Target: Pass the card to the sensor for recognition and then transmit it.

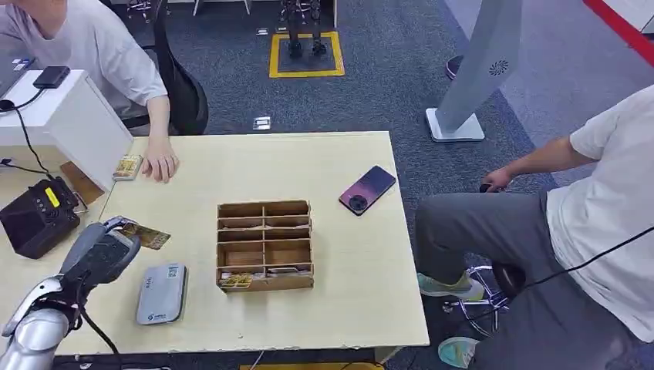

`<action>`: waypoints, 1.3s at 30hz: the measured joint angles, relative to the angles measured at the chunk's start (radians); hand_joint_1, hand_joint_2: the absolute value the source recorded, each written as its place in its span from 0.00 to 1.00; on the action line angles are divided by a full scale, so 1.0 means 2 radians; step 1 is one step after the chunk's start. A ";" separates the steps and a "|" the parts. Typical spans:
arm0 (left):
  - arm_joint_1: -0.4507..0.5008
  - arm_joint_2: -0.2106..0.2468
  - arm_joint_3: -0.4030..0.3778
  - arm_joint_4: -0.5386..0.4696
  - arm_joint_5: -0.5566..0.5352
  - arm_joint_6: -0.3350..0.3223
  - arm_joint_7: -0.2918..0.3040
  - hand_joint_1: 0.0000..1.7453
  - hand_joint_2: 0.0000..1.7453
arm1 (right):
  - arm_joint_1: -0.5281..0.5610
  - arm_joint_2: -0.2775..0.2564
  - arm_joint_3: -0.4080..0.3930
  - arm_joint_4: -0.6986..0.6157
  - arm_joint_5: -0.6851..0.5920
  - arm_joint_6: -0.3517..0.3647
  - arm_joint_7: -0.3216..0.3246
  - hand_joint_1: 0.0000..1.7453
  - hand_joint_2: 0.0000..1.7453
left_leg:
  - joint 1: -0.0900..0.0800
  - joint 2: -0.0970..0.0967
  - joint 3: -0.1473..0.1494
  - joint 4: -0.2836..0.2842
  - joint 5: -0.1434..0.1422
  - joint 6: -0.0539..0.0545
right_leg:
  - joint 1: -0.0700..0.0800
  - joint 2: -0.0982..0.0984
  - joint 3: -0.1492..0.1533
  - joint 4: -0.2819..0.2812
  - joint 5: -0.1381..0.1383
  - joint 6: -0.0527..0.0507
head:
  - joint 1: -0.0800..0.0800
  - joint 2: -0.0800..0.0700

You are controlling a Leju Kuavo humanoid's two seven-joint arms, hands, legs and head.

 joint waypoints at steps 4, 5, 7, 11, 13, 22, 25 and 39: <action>0.016 0.000 0.007 -0.001 -0.006 0.002 -0.003 1.00 1.00 | 0.000 0.001 0.000 0.002 -0.004 -0.001 -0.001 0.00 1.00 | 0.000 0.000 0.000 0.000 0.000 0.000 | 0.000 0.000 0.000 0.000 0.000 0.000 | 0.000 0.000; 0.020 0.000 0.008 -0.002 -0.007 0.003 -0.004 1.00 1.00 | 0.000 0.001 0.000 0.002 -0.004 -0.001 -0.002 0.00 1.00 | 0.000 0.000 0.000 0.000 0.000 0.000 | 0.000 0.000 0.000 0.000 0.000 0.000 | 0.000 0.000; 0.026 0.000 0.011 -0.003 -0.009 0.003 -0.005 1.00 1.00 | 0.000 0.001 0.000 0.003 -0.004 -0.001 -0.002 0.00 1.00 | 0.000 0.000 0.000 0.000 0.000 0.000 | 0.000 0.000 0.000 0.000 0.000 0.000 | 0.000 0.000; 0.031 0.000 0.013 -0.003 -0.010 0.005 -0.005 1.00 1.00 | 0.000 0.001 0.000 0.003 -0.004 -0.001 -0.002 0.00 1.00 | 0.000 0.000 0.000 0.000 0.000 0.000 | 0.000 0.000 0.000 0.000 0.000 0.000 | 0.000 0.000; 0.032 0.000 0.014 -0.003 -0.010 0.005 -0.005 1.00 1.00 | 0.000 0.001 0.000 0.003 -0.004 -0.002 -0.002 0.00 1.00 | 0.000 0.000 0.000 0.000 0.000 0.000 | 0.000 0.000 0.000 0.000 0.000 0.000 | 0.000 0.000; 0.034 0.000 0.014 -0.003 -0.011 0.005 -0.005 1.00 1.00 | 0.000 0.001 0.000 0.003 -0.005 -0.001 -0.002 0.00 1.00 | 0.000 0.000 0.000 0.000 0.000 0.000 | 0.000 0.000 0.000 0.000 0.000 0.000 | 0.000 0.000; 0.038 0.000 0.015 -0.003 -0.021 0.005 -0.004 1.00 1.00 | 0.000 0.001 0.000 0.003 -0.006 -0.001 -0.001 0.00 1.00 | 0.000 0.000 0.000 0.000 0.000 0.000 | 0.000 0.000 0.000 0.000 0.000 0.000 | 0.000 0.000; 0.062 -0.002 0.015 -0.003 -0.040 0.011 -0.005 1.00 1.00 | 0.000 0.001 0.000 0.003 -0.011 -0.001 -0.001 0.00 1.00 | 0.000 0.000 0.000 0.000 0.000 0.000 | 0.000 0.000 0.000 0.000 0.000 0.000 | 0.000 0.000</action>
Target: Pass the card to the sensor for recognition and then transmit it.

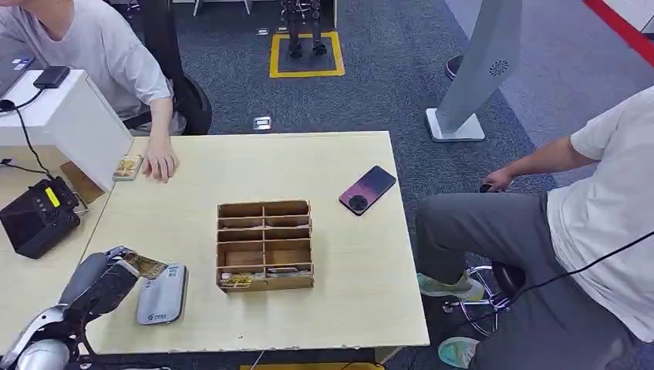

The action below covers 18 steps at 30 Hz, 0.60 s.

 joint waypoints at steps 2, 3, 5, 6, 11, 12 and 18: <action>0.005 -0.001 0.000 0.000 -0.001 0.000 -0.001 1.00 1.00 | 0.000 0.000 0.000 0.000 0.000 0.000 0.000 0.00 1.00 | 0.000 0.000 0.000 0.000 0.000 0.000 | 0.000 0.000 0.000 0.000 0.000 0.000 | 0.000 0.000; 0.006 -0.002 0.000 0.000 -0.002 0.000 -0.001 1.00 1.00 | 0.000 0.000 0.000 0.000 0.000 0.000 0.000 0.00 1.00 | 0.000 0.000 0.000 0.000 0.000 0.000 | 0.000 0.000 0.000 0.000 0.000 0.000 | 0.000 0.000; 0.009 -0.003 0.000 0.000 -0.002 0.000 -0.001 1.00 1.00 | 0.000 0.000 0.000 0.000 -0.001 0.000 0.000 0.00 1.00 | 0.000 0.000 0.000 0.000 0.000 0.000 | 0.000 0.000 0.000 0.000 0.000 0.000 | 0.000 0.000; 0.010 -0.004 0.000 0.000 -0.003 0.000 -0.001 1.00 1.00 | 0.000 0.000 0.000 0.000 -0.002 0.000 0.000 0.00 1.00 | 0.000 0.000 0.000 0.000 0.000 0.000 | 0.000 0.000 0.000 0.000 0.000 0.000 | 0.000 0.000; 0.013 -0.004 0.000 0.000 -0.004 -0.001 -0.004 1.00 1.00 | 0.000 0.000 0.000 0.000 -0.003 0.000 -0.002 0.00 1.00 | 0.000 0.000 0.000 0.000 0.000 0.000 | 0.000 0.000 0.000 0.000 0.000 0.000 | 0.000 0.000; 0.013 -0.005 0.000 0.000 -0.004 -0.001 -0.004 1.00 1.00 | 0.000 0.000 0.000 0.000 -0.003 0.000 -0.003 0.00 1.00 | 0.000 0.000 0.000 0.000 0.000 0.000 | 0.000 0.000 0.000 0.000 0.000 0.000 | 0.000 0.000; 0.015 -0.009 0.000 0.000 -0.007 -0.003 -0.004 1.00 1.00 | 0.000 0.000 0.001 0.001 -0.003 0.000 -0.002 0.00 1.00 | 0.000 0.000 0.000 0.000 0.000 0.000 | 0.000 0.000 0.000 0.000 0.000 0.000 | 0.000 0.000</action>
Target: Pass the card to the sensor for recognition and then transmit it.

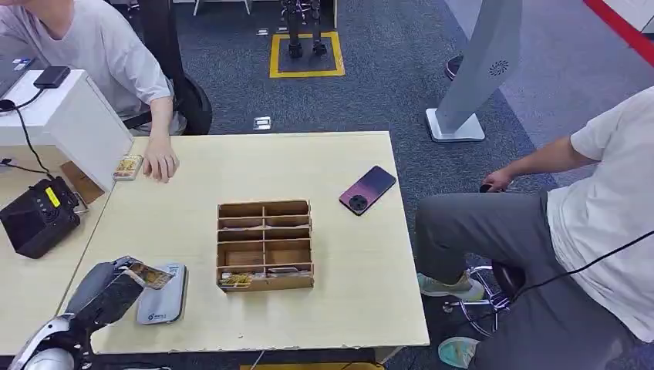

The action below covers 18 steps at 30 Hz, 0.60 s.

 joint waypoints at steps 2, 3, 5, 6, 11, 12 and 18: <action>0.000 0.000 0.000 0.000 -0.003 -0.001 0.000 1.00 1.00 | 0.000 0.000 0.000 0.000 -0.001 0.000 0.001 0.00 1.00 | 0.000 0.000 0.000 0.000 0.000 0.000 | 0.000 0.000 0.000 0.000 0.000 0.000 | 0.000 0.000; 0.001 0.000 0.000 0.000 -0.005 -0.001 0.000 1.00 1.00 | 0.000 0.000 0.000 0.000 -0.001 0.000 0.001 0.00 1.00 | 0.000 0.000 0.000 0.000 0.000 0.000 | 0.000 0.000 0.000 0.000 0.000 0.000 | 0.000 0.000; 0.001 0.000 0.000 0.000 -0.011 -0.001 0.000 1.00 1.00 | 0.000 0.000 0.001 0.000 -0.001 0.000 0.002 0.00 1.00 | 0.000 0.000 0.000 0.000 0.000 0.000 | 0.000 0.000 0.000 0.000 0.000 0.000 | 0.000 0.000; 0.001 0.000 0.000 0.000 -0.014 0.000 0.000 1.00 1.00 | 0.000 0.000 0.001 0.000 -0.002 0.000 0.002 0.00 1.00 | 0.000 0.000 0.000 0.000 0.000 0.000 | 0.000 0.000 0.000 0.000 0.000 0.000 | 0.000 0.000; 0.002 -0.004 0.000 0.001 -0.028 0.001 0.004 1.00 1.00 | 0.000 0.000 0.002 0.000 -0.002 0.000 -0.001 0.00 1.00 | 0.000 0.000 0.000 0.000 0.000 0.000 | 0.000 0.000 0.000 0.000 0.000 0.000 | 0.000 0.000; 0.002 -0.004 0.000 0.001 -0.031 0.001 0.004 1.00 1.00 | 0.000 0.000 0.003 0.000 -0.002 0.000 -0.001 0.00 1.00 | 0.000 0.000 0.000 0.000 0.000 0.000 | 0.000 0.000 0.000 0.000 0.000 0.000 | 0.000 0.000; 0.002 -0.009 -0.001 0.008 -0.057 0.003 0.009 1.00 1.00 | -0.001 0.000 0.010 0.000 -0.003 0.000 -0.001 0.00 1.00 | 0.000 0.000 0.000 0.000 0.000 0.000 | 0.000 0.000 0.000 0.000 0.000 0.000 | 0.000 0.000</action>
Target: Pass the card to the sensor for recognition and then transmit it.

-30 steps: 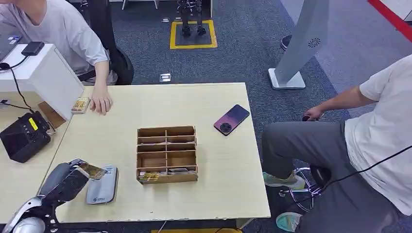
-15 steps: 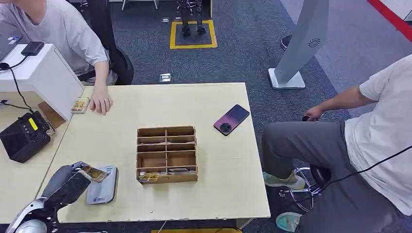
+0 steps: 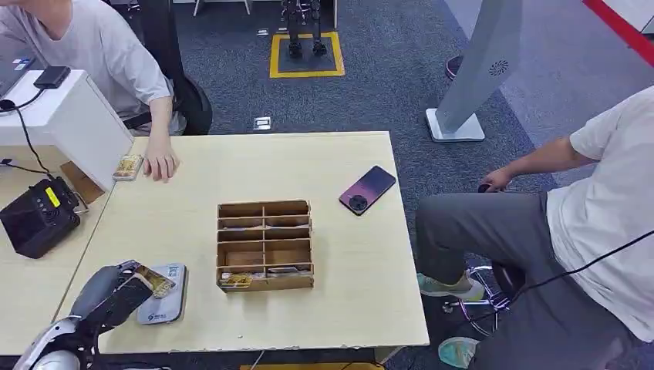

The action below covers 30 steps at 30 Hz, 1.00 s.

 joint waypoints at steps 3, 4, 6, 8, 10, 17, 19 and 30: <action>0.000 -0.003 0.000 0.004 -0.004 0.001 0.001 1.00 1.00 | 0.000 0.000 0.002 0.000 0.000 0.000 0.000 0.00 1.00 | 0.000 0.000 0.000 0.000 0.000 0.000 | 0.000 0.000 0.000 0.000 0.000 0.000 | 0.000 0.000; 0.000 -0.003 0.000 0.005 -0.005 0.001 0.001 1.00 1.00 | 0.000 0.000 0.002 0.000 0.000 0.000 0.000 0.00 1.00 | 0.000 0.000 0.000 0.000 0.000 0.000 | 0.000 0.000 0.000 0.000 0.000 0.000 | 0.000 0.000; 0.000 -0.004 0.000 0.007 -0.007 0.002 0.001 1.00 1.00 | 0.000 0.000 0.002 0.000 0.000 0.000 -0.001 0.00 1.00 | 0.000 0.000 0.000 0.000 0.000 0.000 | 0.000 0.000 0.000 0.000 0.000 0.000 | 0.000 0.000; 0.000 -0.005 0.000 0.010 -0.009 0.003 0.001 1.00 1.00 | 0.000 0.000 0.003 0.000 0.000 0.000 -0.001 0.00 1.00 | 0.000 0.000 0.000 0.000 0.000 0.000 | 0.000 0.000 0.000 0.000 0.000 0.000 | 0.000 0.000; 0.000 -0.007 0.000 0.014 -0.009 0.004 0.001 1.00 1.00 | -0.001 0.000 0.004 0.000 -0.001 0.000 -0.002 0.00 1.00 | 0.000 0.000 0.000 0.000 0.000 0.000 | 0.000 0.000 0.000 0.000 0.000 0.000 | 0.000 0.000; -0.001 -0.012 -0.001 0.022 -0.013 0.006 0.001 1.00 1.00 | -0.001 0.000 0.008 0.000 -0.004 -0.001 -0.002 0.00 1.00 | 0.000 0.000 0.000 0.000 0.000 0.000 | 0.000 0.000 0.000 0.000 0.000 0.000 | 0.000 0.000; -0.001 -0.014 -0.001 0.024 -0.014 0.006 0.001 1.00 1.00 | -0.001 0.000 0.009 0.000 -0.004 -0.001 -0.002 0.00 1.00 | 0.000 0.000 0.000 0.000 0.000 0.000 | 0.000 0.000 0.000 0.000 0.000 0.000 | 0.000 0.000; -0.001 -0.015 -0.002 0.028 -0.014 0.006 0.001 1.00 1.00 | -0.001 0.000 0.013 0.000 -0.004 -0.001 -0.002 0.00 1.00 | 0.000 0.000 0.000 0.000 0.000 0.000 | 0.000 0.000 0.000 0.000 0.000 0.000 | 0.000 0.000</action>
